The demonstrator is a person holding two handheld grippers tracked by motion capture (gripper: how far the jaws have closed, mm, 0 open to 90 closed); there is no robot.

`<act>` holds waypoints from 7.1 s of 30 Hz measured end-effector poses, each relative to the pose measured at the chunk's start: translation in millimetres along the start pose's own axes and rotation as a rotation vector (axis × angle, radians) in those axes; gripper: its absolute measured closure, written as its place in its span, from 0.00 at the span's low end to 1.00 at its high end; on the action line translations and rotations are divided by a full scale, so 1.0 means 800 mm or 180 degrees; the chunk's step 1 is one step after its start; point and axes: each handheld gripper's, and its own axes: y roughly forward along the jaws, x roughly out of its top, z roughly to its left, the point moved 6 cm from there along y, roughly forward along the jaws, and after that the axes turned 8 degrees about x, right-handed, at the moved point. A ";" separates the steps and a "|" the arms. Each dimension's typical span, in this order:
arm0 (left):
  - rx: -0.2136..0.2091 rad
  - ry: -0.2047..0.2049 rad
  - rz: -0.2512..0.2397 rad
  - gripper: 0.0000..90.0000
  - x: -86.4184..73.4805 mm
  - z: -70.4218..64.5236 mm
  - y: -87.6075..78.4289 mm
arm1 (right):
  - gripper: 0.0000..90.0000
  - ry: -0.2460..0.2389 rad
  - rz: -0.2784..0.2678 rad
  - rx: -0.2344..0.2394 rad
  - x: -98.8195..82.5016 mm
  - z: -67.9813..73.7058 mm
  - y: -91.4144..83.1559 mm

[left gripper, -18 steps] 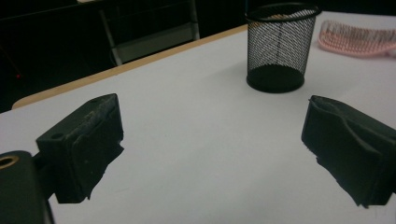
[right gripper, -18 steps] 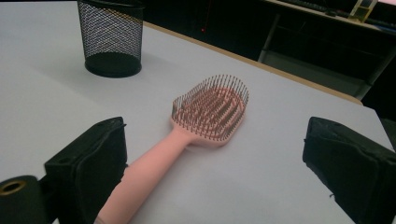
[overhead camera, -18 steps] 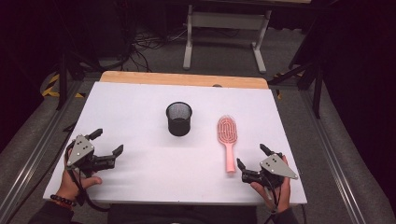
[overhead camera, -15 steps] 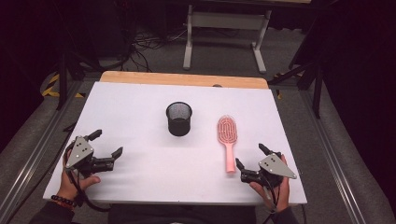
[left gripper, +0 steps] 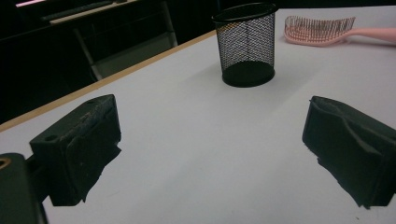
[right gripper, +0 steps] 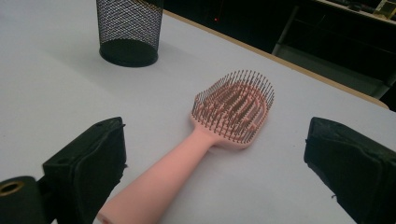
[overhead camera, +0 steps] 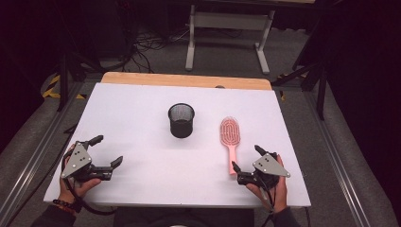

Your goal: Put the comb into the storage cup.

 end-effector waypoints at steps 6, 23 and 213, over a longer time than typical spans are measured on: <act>-0.0120 0.0034 0.0005 0.05 0.000 -0.005 0.004 | 0.07 0.0068 0.0147 -0.0015 0.003 -0.005 0.010; -0.0154 0.0135 0.0129 0.05 -0.007 -0.010 0.007 | 0.09 0.0290 0.0627 0.0069 0.012 -0.009 0.028; -0.0220 -0.0079 0.0311 0.08 -0.023 0.003 0.010 | 0.45 0.1079 0.1693 -0.0051 -0.011 -0.033 0.094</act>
